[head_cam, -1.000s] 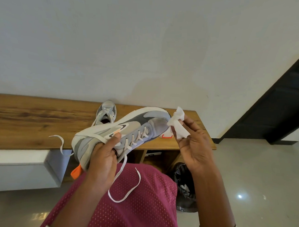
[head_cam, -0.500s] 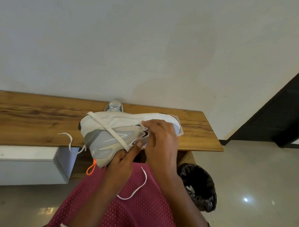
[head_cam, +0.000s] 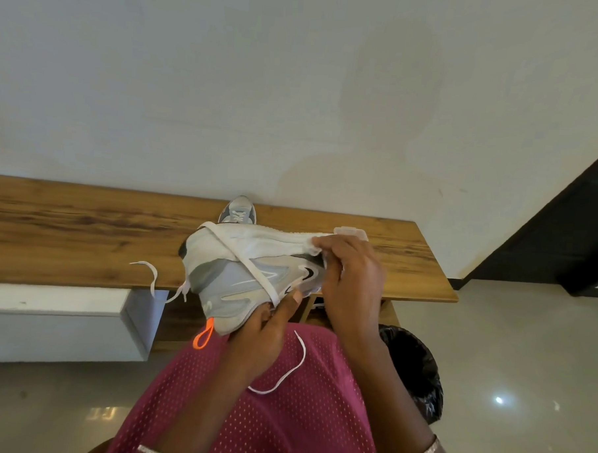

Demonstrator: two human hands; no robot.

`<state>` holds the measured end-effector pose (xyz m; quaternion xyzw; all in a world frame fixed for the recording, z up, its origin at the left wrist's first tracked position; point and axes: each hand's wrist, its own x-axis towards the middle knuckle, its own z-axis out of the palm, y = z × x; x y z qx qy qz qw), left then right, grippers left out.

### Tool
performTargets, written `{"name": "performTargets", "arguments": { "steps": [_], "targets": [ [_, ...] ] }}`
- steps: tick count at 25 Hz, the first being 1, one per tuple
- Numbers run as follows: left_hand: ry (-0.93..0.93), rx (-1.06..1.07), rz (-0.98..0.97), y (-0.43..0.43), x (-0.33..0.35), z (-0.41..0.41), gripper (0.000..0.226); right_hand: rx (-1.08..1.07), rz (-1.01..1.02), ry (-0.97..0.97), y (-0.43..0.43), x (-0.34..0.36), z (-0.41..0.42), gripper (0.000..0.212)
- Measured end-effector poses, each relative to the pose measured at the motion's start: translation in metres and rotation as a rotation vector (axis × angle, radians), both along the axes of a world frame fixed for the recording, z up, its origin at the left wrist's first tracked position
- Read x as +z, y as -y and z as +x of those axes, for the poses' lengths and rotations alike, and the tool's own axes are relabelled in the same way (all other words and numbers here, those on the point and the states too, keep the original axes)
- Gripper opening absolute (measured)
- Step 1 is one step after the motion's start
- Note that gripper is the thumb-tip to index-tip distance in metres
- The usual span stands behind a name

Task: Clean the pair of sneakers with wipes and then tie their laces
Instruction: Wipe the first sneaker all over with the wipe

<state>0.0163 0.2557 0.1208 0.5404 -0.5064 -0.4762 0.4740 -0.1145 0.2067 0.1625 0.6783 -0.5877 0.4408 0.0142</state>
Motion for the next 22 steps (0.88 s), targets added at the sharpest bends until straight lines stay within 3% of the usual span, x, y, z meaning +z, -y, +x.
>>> {"name": "performTargets", "arguments": {
  "steps": [3,6,9,12,17,22],
  "targets": [
    [0.076,0.014,-0.063,-0.004,0.002,-0.002,0.031,0.165,0.005,0.029,-0.009,0.005,0.025,0.034],
    [0.119,0.035,-0.029,-0.009,0.012,-0.004,0.042,0.239,-0.025,0.01,-0.009,0.006,0.018,0.03],
    [0.126,-0.008,0.116,-0.008,0.015,0.0,0.055,0.084,-0.061,-0.125,-0.005,0.001,-0.016,0.026],
    [0.1,-0.051,0.096,-0.005,0.012,0.001,0.053,-0.07,-0.056,-0.078,0.0,-0.005,-0.041,0.027],
    [0.177,-0.057,0.024,-0.003,0.008,0.001,0.053,-0.018,-0.032,-0.006,-0.001,-0.001,-0.016,0.025],
    [0.109,-0.019,-0.091,-0.002,0.005,-0.002,0.021,0.203,-0.022,0.086,-0.006,0.011,0.027,0.023]
  ]
}}
